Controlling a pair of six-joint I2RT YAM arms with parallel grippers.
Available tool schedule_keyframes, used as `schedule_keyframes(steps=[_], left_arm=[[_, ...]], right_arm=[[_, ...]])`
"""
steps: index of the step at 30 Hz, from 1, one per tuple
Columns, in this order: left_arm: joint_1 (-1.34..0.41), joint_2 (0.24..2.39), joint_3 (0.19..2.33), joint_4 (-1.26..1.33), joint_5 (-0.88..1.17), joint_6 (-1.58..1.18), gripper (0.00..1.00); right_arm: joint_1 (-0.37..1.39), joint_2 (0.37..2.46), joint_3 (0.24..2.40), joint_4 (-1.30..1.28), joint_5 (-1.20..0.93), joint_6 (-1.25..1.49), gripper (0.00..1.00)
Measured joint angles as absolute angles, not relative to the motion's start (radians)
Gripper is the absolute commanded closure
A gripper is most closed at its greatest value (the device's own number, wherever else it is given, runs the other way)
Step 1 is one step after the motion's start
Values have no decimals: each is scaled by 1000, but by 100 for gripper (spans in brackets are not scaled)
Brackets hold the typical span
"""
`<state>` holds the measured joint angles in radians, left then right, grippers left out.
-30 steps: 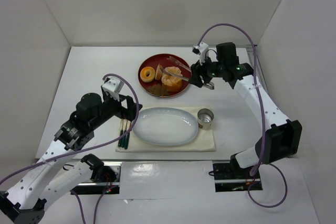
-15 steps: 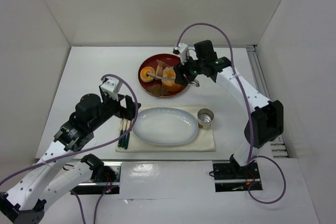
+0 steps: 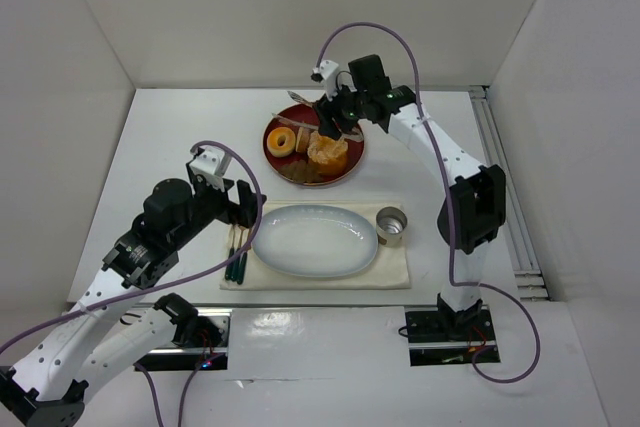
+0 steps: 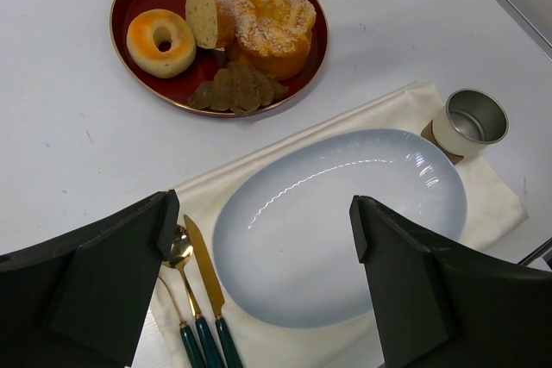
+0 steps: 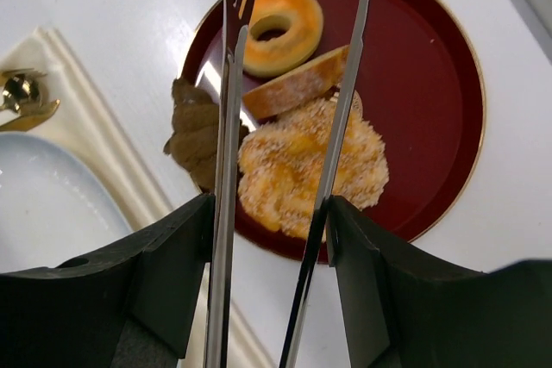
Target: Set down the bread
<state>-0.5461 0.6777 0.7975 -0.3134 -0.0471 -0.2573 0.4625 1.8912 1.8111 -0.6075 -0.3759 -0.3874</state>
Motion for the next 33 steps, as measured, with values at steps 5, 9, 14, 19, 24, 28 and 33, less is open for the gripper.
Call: schedule_keyframes(steps=[5,9,14,19,24,28,33], left_arm=[[-546,673,797,-313,-50,-257,0],[-546,670,797,-313,-52,-257,0],[-546,670,796,-313,-51,-257,0],[-546,670,796,-313,-51,-257,0],[-546,671,790,-313,-51,-257,0],[-546,680,789,-313,-51,-257,0],[-546,688,787,-313,-51,-255,0]], right_arm=[[463,1998,1962,-640,-359,-390,37],[466,2038,2007,-683,-354,-399,37],[468,2100,2076,-721,-374,-410,38],[469,2164,2150,-780,-421,-429,38],[456,2229,2237,-832,-499,-459,38],[439,2248,2260,-881,-551,-495,38],[427,2249,2257,-915,-569,-541,40]])
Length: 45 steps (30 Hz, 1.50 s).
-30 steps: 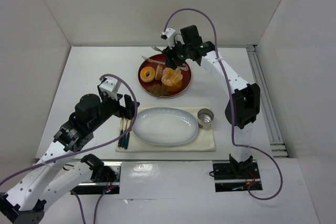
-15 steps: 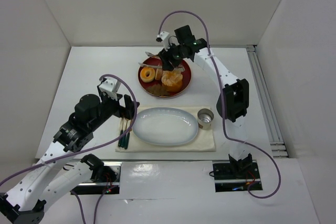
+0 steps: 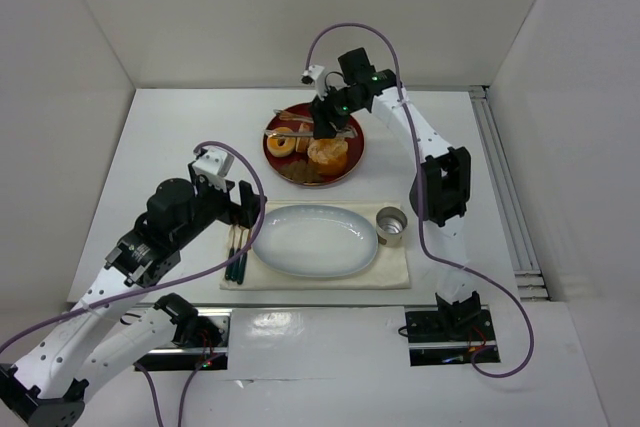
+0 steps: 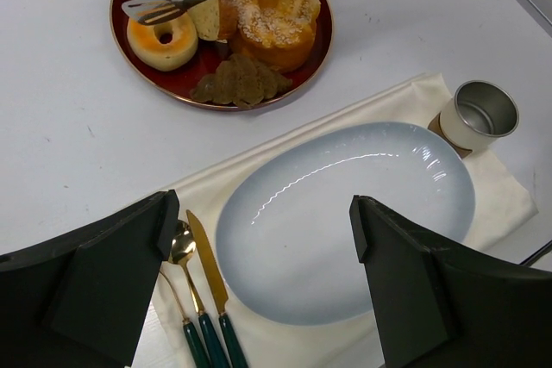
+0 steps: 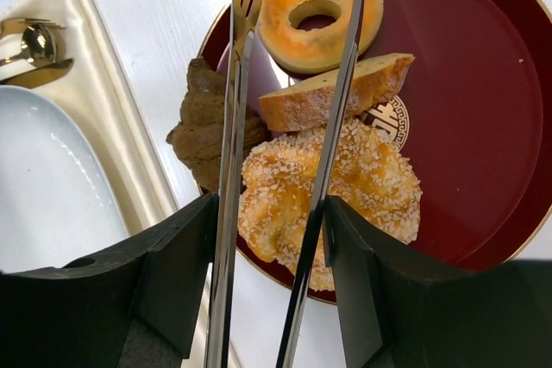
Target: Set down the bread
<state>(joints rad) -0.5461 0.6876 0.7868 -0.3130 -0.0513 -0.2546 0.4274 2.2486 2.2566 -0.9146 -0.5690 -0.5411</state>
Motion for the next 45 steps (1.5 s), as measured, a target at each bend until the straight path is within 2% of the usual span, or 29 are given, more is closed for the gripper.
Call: schedule_keyframes(steps=[22,45], left_arm=[[-546,688,787,-313,-52,-238,0],[-546,688,787,-313,-52,-238,0]], right_arm=[[489,2115,2009,-879,-487,-612,40],[569,2103,1971,-807,-351,-614,43]])
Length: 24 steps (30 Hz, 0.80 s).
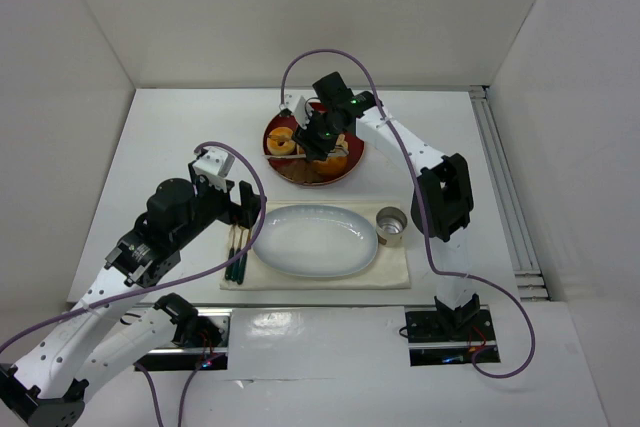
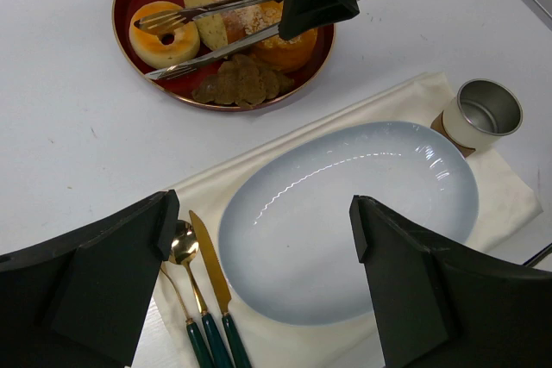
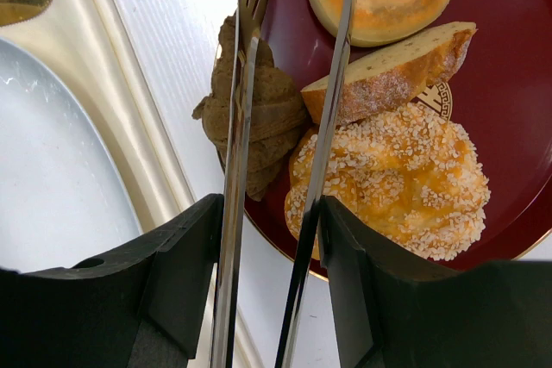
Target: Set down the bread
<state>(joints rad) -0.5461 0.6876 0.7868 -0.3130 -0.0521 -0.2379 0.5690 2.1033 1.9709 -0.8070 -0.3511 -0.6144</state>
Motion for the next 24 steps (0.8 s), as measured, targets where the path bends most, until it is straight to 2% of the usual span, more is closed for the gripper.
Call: schedule_keyframes(steps=[24], left_arm=[[-546,688,787,-313,-52,-238,0]], right_arm=[[605,2088,1905,-747,-232,-474,46]])
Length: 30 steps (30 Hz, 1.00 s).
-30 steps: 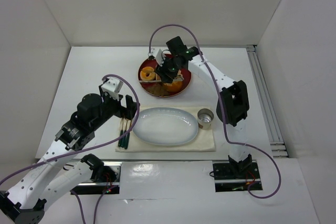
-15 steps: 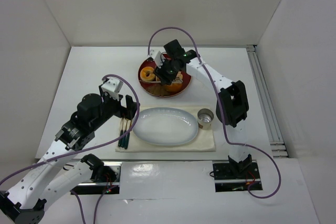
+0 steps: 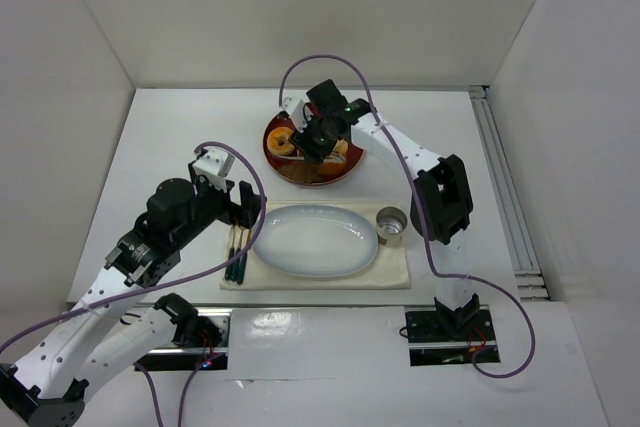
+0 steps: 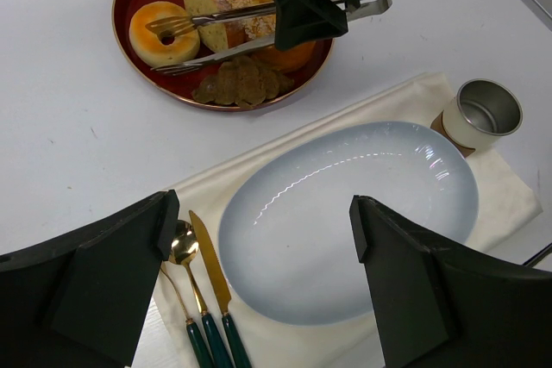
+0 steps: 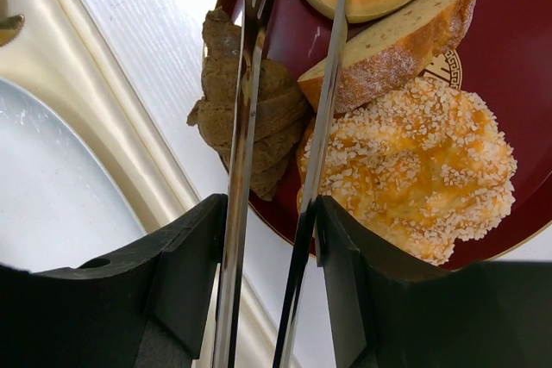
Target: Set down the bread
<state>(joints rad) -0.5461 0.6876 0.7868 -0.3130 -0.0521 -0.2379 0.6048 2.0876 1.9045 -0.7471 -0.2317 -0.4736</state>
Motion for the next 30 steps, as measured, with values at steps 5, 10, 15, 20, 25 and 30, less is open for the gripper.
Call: schedule_keyframes(steps=[5,10,15,20,25,30], left_arm=[[-546,688,787,-313,-52,-238,0],[-546,688,787,-313,-52,-238,0],[-546,688,787,-313,-52,-238,0],[-546,682,787,-313,-52,-238,0],[-546,678,787,-313,-52,-238,0],[-546,678,787,-313,-53,-237,0]], right_arm=[[616,2088,1905,-748,-212,-459,49],[624,2088,1915,-761,-196,-445,60],[631,2089,1938,-780,-190,-431,67],[638,2089,1939,-787,-184,-427,77],[640,2089,1939,-789,-178,-419,93],[640,2089,1938,-788,-176,-416,94]])
